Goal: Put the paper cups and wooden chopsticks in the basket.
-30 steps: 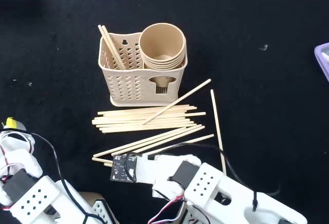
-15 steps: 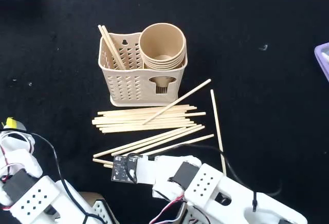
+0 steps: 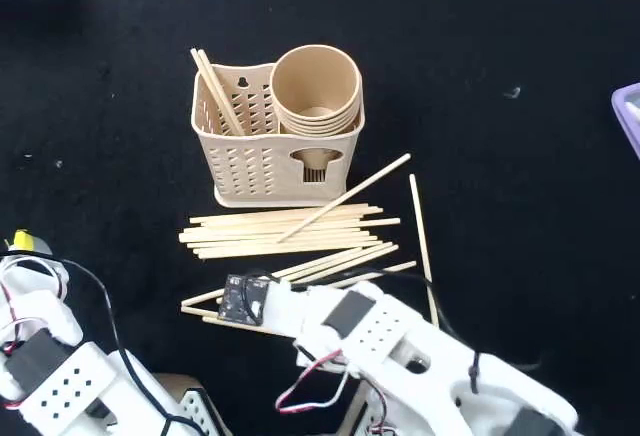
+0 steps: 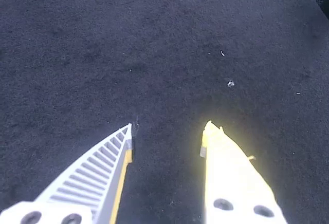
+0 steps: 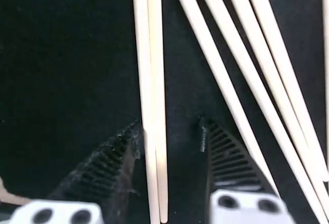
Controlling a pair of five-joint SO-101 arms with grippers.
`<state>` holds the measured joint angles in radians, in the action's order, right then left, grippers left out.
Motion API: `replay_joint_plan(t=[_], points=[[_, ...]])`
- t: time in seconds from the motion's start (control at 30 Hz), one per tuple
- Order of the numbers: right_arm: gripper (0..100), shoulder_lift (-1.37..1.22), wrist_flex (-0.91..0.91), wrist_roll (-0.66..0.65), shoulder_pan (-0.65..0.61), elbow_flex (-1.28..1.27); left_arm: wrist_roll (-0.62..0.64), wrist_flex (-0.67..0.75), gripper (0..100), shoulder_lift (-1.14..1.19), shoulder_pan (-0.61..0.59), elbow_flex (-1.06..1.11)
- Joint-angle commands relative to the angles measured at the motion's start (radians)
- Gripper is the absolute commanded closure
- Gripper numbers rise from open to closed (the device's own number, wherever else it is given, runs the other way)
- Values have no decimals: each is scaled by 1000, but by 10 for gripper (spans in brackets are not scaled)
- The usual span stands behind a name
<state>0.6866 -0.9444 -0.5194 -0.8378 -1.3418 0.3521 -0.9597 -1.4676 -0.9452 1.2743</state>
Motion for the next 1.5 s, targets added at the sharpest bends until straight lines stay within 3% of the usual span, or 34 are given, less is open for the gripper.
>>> replay_joint_plan(t=[0.0,0.17,0.5,0.67,0.77,1.17,1.47], points=[[822,-45,2,-2,28,31,9,3,777,-2,-2,-36],[994,36,0,-2,26,81,9,3,777,-2,-2,-36],[988,415,-287,-2,29,220,9,3,777,-2,-2,-36],[935,504,-270,11,3,113,9,3,777,-2,-2,-36],[842,456,-176,35,-5,21,9,3,777,-2,-2,-36],[860,7,-6,98,-109,81,9,5,777,-2,-2,-36],[861,-124,72,100,-104,102,9,5,777,-2,-2,-36]])
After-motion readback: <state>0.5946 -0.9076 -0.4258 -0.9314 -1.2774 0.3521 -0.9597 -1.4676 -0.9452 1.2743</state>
